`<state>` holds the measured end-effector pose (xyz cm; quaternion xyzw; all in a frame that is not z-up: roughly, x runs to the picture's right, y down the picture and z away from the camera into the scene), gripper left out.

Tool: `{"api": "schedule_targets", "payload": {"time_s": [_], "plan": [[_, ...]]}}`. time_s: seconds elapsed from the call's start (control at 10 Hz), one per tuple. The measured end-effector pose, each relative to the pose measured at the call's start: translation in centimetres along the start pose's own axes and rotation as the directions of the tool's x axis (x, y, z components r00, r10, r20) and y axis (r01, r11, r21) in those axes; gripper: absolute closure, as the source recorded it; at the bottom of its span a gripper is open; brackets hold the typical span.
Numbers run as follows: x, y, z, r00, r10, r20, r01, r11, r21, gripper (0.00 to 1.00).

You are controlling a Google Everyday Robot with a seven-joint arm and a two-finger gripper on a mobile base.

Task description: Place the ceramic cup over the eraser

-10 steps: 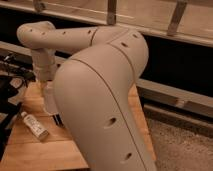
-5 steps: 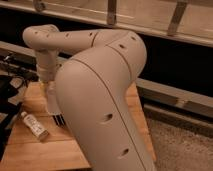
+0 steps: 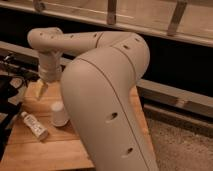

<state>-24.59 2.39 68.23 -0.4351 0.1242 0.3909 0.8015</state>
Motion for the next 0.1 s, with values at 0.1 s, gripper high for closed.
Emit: {"api": "schedule_targets", "payload": {"time_s": [0.1], "plan": [[0.45,-0.01,0.11,1.000,-0.001,0.001,0.001,1.000,0.004,0.43]]}}
